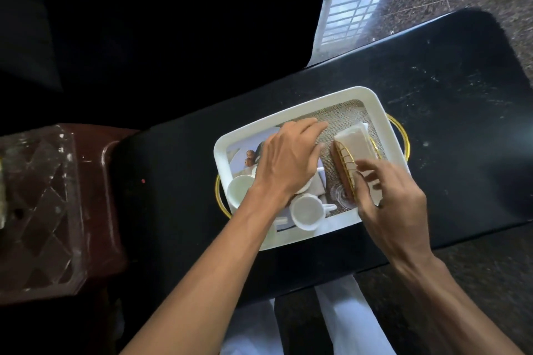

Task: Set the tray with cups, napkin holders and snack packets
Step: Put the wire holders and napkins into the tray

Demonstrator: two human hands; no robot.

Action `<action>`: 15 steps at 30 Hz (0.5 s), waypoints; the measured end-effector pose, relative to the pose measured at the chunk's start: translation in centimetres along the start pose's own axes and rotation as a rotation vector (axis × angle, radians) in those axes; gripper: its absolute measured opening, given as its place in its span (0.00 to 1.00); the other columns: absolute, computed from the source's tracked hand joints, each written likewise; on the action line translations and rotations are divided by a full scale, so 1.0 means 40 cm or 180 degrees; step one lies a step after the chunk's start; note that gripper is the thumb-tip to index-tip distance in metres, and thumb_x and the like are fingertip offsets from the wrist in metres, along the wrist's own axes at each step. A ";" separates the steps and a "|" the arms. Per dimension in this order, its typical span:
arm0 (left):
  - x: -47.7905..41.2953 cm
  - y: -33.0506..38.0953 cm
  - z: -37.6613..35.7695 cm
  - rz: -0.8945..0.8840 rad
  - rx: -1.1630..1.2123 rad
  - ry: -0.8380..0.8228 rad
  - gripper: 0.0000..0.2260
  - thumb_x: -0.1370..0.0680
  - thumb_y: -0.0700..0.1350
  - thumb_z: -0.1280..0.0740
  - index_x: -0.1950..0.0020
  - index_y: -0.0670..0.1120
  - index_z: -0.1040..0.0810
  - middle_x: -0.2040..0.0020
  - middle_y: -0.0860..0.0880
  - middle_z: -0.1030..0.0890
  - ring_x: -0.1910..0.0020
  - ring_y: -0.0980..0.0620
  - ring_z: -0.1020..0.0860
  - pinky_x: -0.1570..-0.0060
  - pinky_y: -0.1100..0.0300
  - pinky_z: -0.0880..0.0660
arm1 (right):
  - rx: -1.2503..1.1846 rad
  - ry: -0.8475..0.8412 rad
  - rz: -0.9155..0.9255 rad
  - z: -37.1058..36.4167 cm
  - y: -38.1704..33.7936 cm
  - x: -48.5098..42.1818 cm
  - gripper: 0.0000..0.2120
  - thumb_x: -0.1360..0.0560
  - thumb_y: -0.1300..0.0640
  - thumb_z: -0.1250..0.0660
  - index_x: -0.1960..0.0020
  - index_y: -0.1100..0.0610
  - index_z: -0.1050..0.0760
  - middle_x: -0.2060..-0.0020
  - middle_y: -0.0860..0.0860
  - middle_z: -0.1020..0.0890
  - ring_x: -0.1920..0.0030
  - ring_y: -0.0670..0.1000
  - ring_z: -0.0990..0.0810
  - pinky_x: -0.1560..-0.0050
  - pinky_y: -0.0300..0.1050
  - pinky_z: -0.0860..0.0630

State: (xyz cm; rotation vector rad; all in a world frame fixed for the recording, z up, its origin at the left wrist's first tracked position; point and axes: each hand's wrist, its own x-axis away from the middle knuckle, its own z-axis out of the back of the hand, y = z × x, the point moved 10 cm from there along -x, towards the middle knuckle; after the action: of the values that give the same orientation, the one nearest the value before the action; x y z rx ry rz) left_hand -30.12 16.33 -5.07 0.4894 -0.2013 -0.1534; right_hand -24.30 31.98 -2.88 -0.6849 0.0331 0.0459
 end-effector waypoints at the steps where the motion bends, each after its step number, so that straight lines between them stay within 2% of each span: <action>1: 0.025 -0.020 0.016 0.0037 -0.0085 0.0068 0.18 0.20 0.45 0.31 0.29 0.47 0.23 0.32 0.46 0.19 0.35 0.44 0.21 0.44 0.47 0.20 | -0.0056 -0.0073 0.0094 -0.017 -0.026 -0.008 0.11 0.24 0.60 0.31 0.42 0.59 0.21 0.51 0.52 0.17 0.52 0.52 0.19 0.52 0.50 0.20; 4: 0.107 -0.096 0.063 0.0179 -0.0336 0.0264 0.20 0.20 0.48 0.33 0.27 0.47 0.25 0.30 0.44 0.22 0.32 0.44 0.24 0.42 0.47 0.23 | 0.0037 -0.0347 0.0363 -0.088 -0.111 -0.022 0.14 0.22 0.58 0.32 0.37 0.59 0.24 0.45 0.54 0.19 0.44 0.54 0.21 0.42 0.47 0.25; 7: 0.194 -0.194 0.102 0.0474 -0.0511 0.0351 0.22 0.18 0.52 0.38 0.24 0.47 0.29 0.25 0.42 0.27 0.25 0.40 0.29 0.32 0.43 0.29 | 0.0430 -0.0836 0.0650 -0.197 -0.202 -0.015 0.21 0.22 0.55 0.33 0.31 0.63 0.28 0.34 0.58 0.24 0.32 0.58 0.27 0.31 0.51 0.30; 10: 0.285 -0.306 0.128 0.0844 -0.0624 0.0265 0.26 0.17 0.56 0.46 0.21 0.48 0.34 0.20 0.42 0.34 0.20 0.40 0.37 0.25 0.41 0.36 | 0.0936 -0.1465 0.0843 -0.324 -0.282 0.013 0.31 0.20 0.44 0.39 0.23 0.61 0.38 0.23 0.59 0.37 0.21 0.59 0.43 0.23 0.56 0.43; 12: 0.351 -0.380 0.150 0.1058 -0.0569 0.0288 0.27 0.17 0.58 0.48 0.20 0.49 0.36 0.19 0.43 0.37 0.19 0.41 0.41 0.23 0.40 0.40 | 0.1098 -0.1723 0.0875 -0.394 -0.326 0.034 0.36 0.20 0.38 0.46 0.19 0.57 0.47 0.19 0.56 0.48 0.19 0.56 0.55 0.22 0.57 0.48; 15: 0.452 -0.479 0.195 0.1319 -0.0592 0.0397 0.27 0.17 0.58 0.47 0.19 0.51 0.39 0.18 0.43 0.39 0.18 0.42 0.43 0.22 0.41 0.41 | 0.1252 -0.1862 0.1008 -0.477 -0.412 0.060 0.39 0.21 0.32 0.55 0.18 0.54 0.54 0.19 0.54 0.55 0.20 0.55 0.62 0.22 0.61 0.50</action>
State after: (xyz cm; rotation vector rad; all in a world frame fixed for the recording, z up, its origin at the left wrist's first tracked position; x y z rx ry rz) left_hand -16.25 -7.38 -4.75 0.2628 -0.1608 0.2611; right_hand -21.31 7.23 -7.36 -0.2480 -0.4031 0.5289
